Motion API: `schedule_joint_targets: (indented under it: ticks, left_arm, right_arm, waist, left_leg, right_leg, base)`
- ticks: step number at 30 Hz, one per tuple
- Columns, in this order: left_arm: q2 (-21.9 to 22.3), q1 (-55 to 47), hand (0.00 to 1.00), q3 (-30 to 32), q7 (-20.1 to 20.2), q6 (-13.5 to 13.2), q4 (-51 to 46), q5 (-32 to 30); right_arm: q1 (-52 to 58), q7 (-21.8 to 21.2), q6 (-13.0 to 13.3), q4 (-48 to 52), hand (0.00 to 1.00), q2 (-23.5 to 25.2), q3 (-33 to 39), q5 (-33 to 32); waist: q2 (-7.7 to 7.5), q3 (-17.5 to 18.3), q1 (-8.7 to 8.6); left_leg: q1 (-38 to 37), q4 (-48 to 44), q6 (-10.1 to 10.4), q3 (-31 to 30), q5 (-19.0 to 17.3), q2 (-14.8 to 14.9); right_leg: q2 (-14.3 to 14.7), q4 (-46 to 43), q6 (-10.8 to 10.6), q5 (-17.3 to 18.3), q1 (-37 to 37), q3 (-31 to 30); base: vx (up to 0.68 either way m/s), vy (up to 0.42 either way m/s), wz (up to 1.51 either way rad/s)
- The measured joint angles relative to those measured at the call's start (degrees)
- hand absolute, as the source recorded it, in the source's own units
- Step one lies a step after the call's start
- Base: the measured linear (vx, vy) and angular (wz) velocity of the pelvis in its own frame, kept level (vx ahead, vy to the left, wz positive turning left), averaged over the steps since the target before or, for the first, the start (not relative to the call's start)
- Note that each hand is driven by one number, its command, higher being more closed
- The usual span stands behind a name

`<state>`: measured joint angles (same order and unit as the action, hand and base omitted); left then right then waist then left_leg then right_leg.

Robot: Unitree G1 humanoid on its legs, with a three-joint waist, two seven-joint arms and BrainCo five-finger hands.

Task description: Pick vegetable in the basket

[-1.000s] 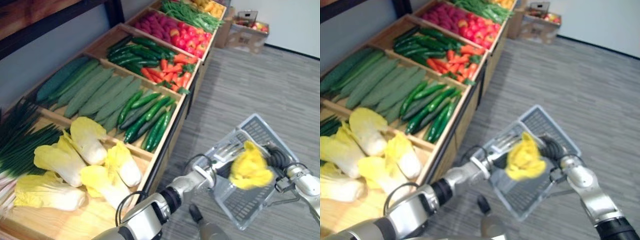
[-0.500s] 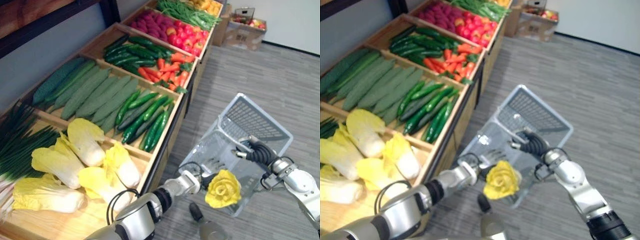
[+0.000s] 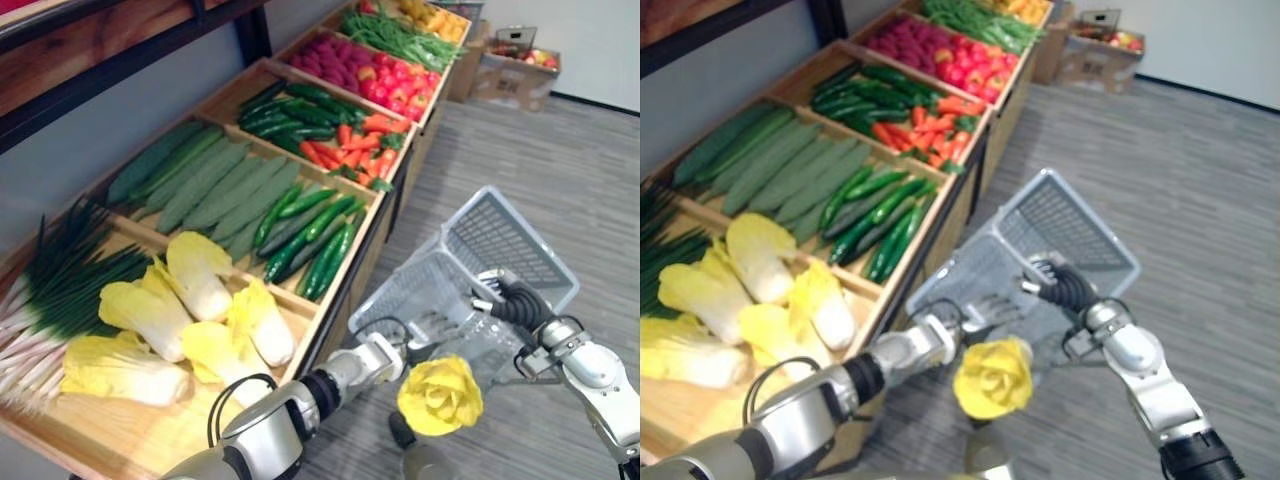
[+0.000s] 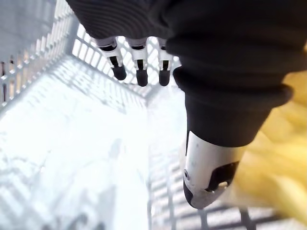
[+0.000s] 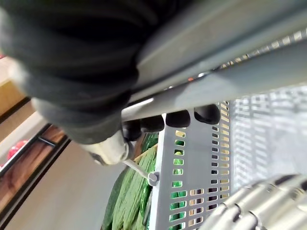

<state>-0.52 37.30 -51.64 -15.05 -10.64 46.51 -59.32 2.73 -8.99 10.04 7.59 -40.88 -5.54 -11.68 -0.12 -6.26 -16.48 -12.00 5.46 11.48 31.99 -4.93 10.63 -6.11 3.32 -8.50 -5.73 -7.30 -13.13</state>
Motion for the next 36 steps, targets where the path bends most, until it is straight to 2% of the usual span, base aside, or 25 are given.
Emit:
schedule_joint_targets:
  ticks: [5, 9, 11, 19, 25, 31, 34, 36]
  left_arm:
    - [1.04, 2.94, 0.00, 5.34, -3.54, 2.46, -5.01, 0.49]
    - [2.92, 3.13, 0.00, 6.44, -4.37, 2.75, -7.62, 0.68]
    - [3.40, 3.14, 0.00, 7.09, -4.49, 3.61, -8.08, 0.74]
    - [3.59, 2.87, 0.00, 6.97, -4.46, 3.78, -10.48, 2.83]
    - [3.57, 1.32, 0.00, 6.90, -3.22, 3.75, -13.16, 3.06]
    - [3.57, 0.53, 0.00, 5.60, -2.80, 2.71, -20.18, 5.32]
    - [5.27, 0.64, 0.00, 5.69, -5.31, -0.95, -30.55, 7.69]
    - [6.75, 0.66, 0.00, 5.30, -5.90, -3.03, -32.89, 11.54]
  right_arm:
    - [2.46, -0.14, 0.34, 0.00, 1.00, 0.45, 0.69, 0.44]
    - [3.19, -0.30, 0.47, -0.09, 1.00, 0.74, 0.71, 0.43]
    - [3.18, -0.33, 0.82, -0.09, 1.00, 1.62, 1.26, 0.43]
    - [3.24, -0.37, 3.85, -1.47, 1.00, 1.69, 3.09, 0.45]
    - [3.67, -0.96, 5.07, -4.48, 1.00, 3.36, 4.71, 0.57]
    - [3.89, 0.49, 3.43, -11.50, 1.00, 5.95, 6.87, 4.17]
    - [4.34, 0.19, 0.20, -18.11, 1.00, 6.93, 5.54, 6.89]
    - [4.45, 0.20, -1.16, -21.55, 1.00, 8.10, 5.20, 7.40]
  waist:
    - [0.22, 0.13, 0.95]
    - [0.78, 0.48, 1.17]
    - [0.84, 0.52, 1.06]
    - [0.81, 0.52, 1.13]
    - [0.52, 0.69, 1.35]
    - [-0.61, 1.56, 2.75]
    - [-1.08, 2.13, 3.68]
    - [-1.07, 2.21, 4.20]
  left_leg:
    - [0.40, 0.00, -0.27, -1.23, 0.27, -0.04]
    - [0.78, 0.00, -0.41, -1.76, 0.46, -0.10]
    - [0.78, 0.00, -0.43, -1.95, 0.50, -0.10]
    - [0.82, 0.01, -0.58, -2.66, 0.71, -0.05]
    - [0.92, 0.01, -0.66, -2.99, 0.85, 0.06]
    - [1.10, 0.01, -0.83, -4.05, 1.02, 0.01]
    - [1.59, 0.01, -0.91, -4.53, 1.08, -0.12]
    - [1.60, 0.01, -0.91, -4.57, 1.08, -0.13]
  right_leg:
    - [-0.18, 0.03, -0.01, 0.02, 0.54, 0.82]
    - [-0.24, 0.13, -0.01, 0.04, 0.52, 1.44]
    - [-0.25, 0.12, -0.01, 0.04, 0.57, 1.49]
    - [-0.36, 0.05, -0.01, 0.04, 0.77, 2.09]
    - [-0.45, 0.06, 0.08, 0.11, 0.94, 2.73]
    - [-0.85, 0.10, 0.12, 0.29, 1.51, 3.76]
    - [-1.23, 0.12, 0.08, 0.47, 1.65, 4.55]
    - [-1.24, 0.17, 0.09, 0.47, 1.69, 4.55]
  base:
    - [-0.03, -0.072, 0.11]
    - [-0.01, -0.059, 0.08]
    - [-0.01, -0.054, 0.02]
    - [-0.01, -0.054, 0.04]
    - [-0.01, -0.045, 0.04]
    - [-0.01, -0.044, 0.10]
    - [0.00, -0.027, 0.15]
    - [0.00, -0.031, 0.00]
